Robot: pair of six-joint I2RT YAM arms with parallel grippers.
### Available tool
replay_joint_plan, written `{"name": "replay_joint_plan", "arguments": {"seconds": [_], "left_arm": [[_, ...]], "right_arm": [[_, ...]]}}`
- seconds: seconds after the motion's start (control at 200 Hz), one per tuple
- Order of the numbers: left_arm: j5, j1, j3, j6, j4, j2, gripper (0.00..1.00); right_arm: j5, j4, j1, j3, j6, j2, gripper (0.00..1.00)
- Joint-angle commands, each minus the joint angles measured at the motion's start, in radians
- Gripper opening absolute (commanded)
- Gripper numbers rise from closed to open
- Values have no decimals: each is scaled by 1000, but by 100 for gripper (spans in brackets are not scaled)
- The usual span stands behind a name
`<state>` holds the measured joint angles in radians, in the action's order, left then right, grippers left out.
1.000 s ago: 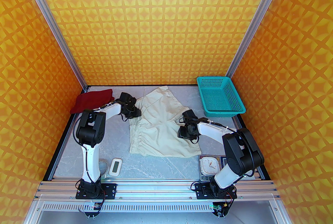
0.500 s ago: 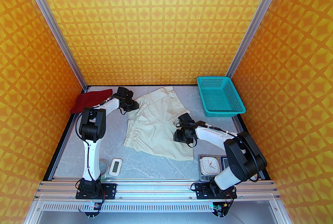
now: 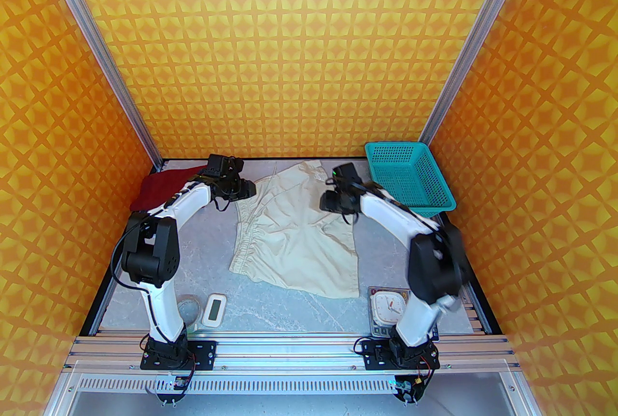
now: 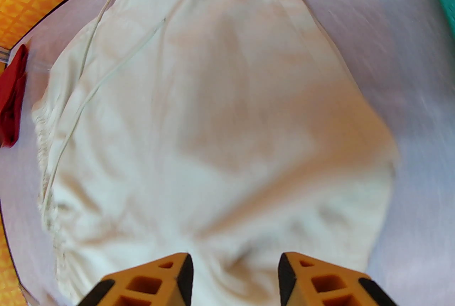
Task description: Fold and stack the mixed laundry pile
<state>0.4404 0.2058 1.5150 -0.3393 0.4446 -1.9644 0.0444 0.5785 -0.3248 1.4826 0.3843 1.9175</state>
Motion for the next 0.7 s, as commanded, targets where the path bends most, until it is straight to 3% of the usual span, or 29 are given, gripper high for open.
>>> {"name": "replay_joint_plan", "arguments": {"seconds": [0.0, 0.445, 0.58, 0.695], "left_arm": [[-5, 0, -8, 3, -9, -64, 33], [-6, -34, 280, -43, -14, -389, 30], [-6, -38, 355, -32, 18, -422, 32], [-6, -35, 362, -20, 74, -359, 39]], "right_arm": [[-37, 13, 4, 118, -59, 135, 44], [14, 72, 86, 345, 45, 417, 44], [19, 97, 94, 410, 33, 457, 44], [23, 133, 95, 444, 12, 426, 45]]}}
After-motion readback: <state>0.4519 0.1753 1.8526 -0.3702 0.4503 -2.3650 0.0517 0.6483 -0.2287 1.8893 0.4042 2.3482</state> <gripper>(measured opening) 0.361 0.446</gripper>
